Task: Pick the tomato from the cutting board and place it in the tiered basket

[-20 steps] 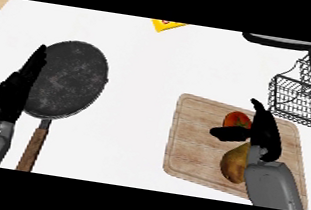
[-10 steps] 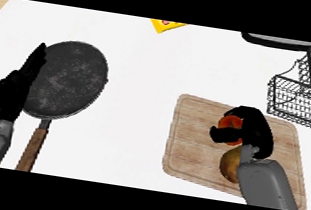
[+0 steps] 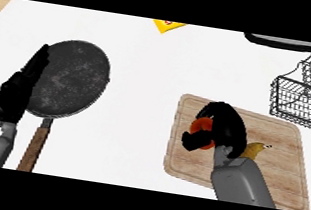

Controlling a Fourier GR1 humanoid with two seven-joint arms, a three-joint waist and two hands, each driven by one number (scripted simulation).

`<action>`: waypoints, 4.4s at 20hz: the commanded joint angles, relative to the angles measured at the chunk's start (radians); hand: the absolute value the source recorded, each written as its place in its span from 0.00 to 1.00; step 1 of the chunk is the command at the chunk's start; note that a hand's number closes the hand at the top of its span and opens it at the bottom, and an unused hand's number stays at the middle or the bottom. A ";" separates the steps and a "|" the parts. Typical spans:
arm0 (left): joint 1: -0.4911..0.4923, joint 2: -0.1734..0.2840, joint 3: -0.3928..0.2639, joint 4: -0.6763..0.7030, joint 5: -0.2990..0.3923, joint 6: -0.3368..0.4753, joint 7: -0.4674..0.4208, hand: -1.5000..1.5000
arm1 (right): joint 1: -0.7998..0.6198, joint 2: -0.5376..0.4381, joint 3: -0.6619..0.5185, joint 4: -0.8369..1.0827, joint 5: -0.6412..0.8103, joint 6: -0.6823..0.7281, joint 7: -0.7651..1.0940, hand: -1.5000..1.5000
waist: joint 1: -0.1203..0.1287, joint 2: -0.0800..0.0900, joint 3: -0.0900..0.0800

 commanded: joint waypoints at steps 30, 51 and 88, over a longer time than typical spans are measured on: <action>-0.002 -0.069 0.026 0.034 -0.067 0.001 -0.031 0.50 | -0.500 -0.219 -0.385 -0.343 0.076 0.271 -0.026 1.00 | -0.013 -0.001 0.000; -0.010 -0.047 0.084 0.045 -0.059 -0.070 -0.027 0.50 | -0.420 -0.649 -0.476 0.177 0.247 0.188 -0.571 1.00 | -0.009 0.001 0.000; 0.001 -0.103 0.107 0.011 -0.115 -0.065 -0.007 0.50 | -0.320 -0.706 -0.960 0.186 -0.238 0.204 -0.485 0.00 | -0.027 -0.007 0.000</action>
